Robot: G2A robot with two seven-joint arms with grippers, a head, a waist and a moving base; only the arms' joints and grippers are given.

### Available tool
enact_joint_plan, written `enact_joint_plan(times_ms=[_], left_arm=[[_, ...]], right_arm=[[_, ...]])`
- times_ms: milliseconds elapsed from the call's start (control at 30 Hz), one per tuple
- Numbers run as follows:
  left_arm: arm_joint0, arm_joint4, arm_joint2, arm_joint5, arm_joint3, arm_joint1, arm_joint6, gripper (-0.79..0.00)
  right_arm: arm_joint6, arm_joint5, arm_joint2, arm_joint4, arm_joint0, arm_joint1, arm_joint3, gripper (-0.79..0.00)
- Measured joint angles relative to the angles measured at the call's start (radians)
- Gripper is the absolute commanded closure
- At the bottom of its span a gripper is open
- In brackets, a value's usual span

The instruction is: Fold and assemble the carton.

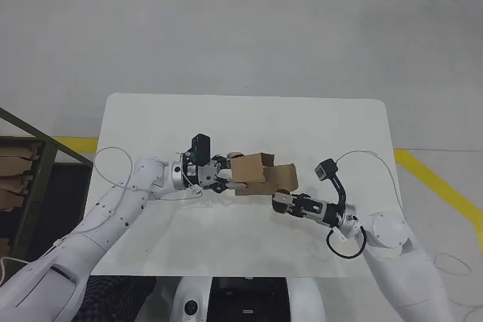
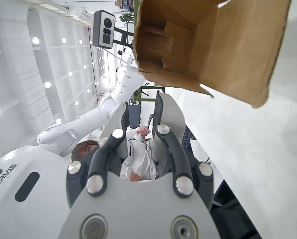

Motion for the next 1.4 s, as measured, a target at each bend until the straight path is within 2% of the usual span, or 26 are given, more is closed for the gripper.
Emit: enact_joint_plan(times_ms=[200,667,867,1100,1400], left_arm=[[0.017,0.013,-0.008,0.0,-0.029,0.0,0.003,-0.437],[0.047,0.018,-0.009,0.0,-0.063,0.01,0.012,-0.468],[0.047,0.016,-0.001,0.0,-0.06,0.013,0.012,-0.449],[0.05,0.014,0.003,0.0,-0.071,0.017,0.019,-0.446],[0.054,0.017,0.002,0.0,-0.087,0.021,0.021,-0.422]], right_arm=[[-0.052,0.025,-0.016,-0.014,0.04,-0.004,0.029,-0.151],[-0.048,0.027,-0.09,-0.004,0.125,-0.016,0.09,-0.172],[-0.091,0.009,-0.007,-0.005,0.093,-0.002,0.068,-0.185],[-0.145,0.049,0.063,-0.022,0.092,0.008,0.048,-0.175],[-0.126,0.073,-0.034,-0.008,0.204,-0.011,0.15,-0.157]])
